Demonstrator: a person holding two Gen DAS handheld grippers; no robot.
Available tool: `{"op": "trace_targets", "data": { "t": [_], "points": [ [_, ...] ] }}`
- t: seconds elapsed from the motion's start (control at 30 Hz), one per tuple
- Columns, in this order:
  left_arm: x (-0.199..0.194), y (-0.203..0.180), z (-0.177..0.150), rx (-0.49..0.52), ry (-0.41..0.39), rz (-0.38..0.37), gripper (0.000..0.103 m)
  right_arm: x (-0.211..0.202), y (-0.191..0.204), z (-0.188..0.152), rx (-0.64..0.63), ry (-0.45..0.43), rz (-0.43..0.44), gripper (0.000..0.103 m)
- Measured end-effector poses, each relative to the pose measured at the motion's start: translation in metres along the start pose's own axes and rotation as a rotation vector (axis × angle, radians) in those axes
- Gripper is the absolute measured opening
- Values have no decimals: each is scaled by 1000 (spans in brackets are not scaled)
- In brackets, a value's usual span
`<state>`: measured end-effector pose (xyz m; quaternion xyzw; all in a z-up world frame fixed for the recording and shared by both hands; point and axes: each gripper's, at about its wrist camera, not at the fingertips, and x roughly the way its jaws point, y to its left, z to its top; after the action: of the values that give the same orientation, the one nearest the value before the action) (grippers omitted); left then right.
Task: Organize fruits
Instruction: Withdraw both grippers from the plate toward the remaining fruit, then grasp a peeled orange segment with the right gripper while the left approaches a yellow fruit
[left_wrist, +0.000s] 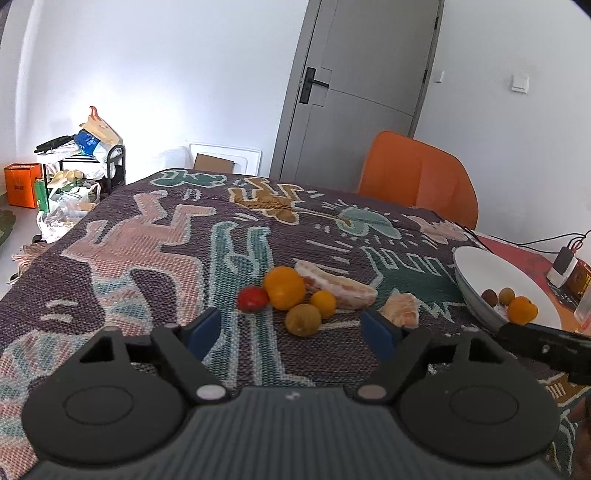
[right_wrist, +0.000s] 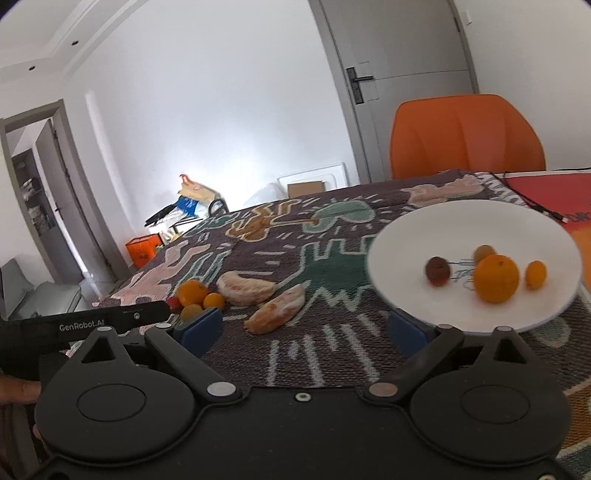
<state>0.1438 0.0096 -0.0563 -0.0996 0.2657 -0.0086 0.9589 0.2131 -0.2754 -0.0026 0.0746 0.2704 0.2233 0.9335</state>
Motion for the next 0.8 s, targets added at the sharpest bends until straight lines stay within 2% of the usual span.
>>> {"op": "trace_targets", "data": {
  "t": [0.17,0.23,0.33,0.4,0.5,0.67,0.8],
  "points": [
    [1,7,1,-20,2,-6,67,14,12,1,-26,39,19,91],
    [3,11,1,-34,8,-10,54,21,16,1,-25,57,25,85],
    [5,18,0,-66,20,-21,44,32,18,2,-16,84,32,75],
    [5,21,-1,-72,20,-20,43,38,20,2,-13,99,41,69],
    [4,25,-3,-82,20,-16,43,49,24,3,-15,119,50,65],
    [3,34,-5,-101,18,-8,43,65,31,6,-30,142,25,64],
    [3,39,-5,-108,20,-5,43,80,37,9,-41,156,8,55]
  ]
}}
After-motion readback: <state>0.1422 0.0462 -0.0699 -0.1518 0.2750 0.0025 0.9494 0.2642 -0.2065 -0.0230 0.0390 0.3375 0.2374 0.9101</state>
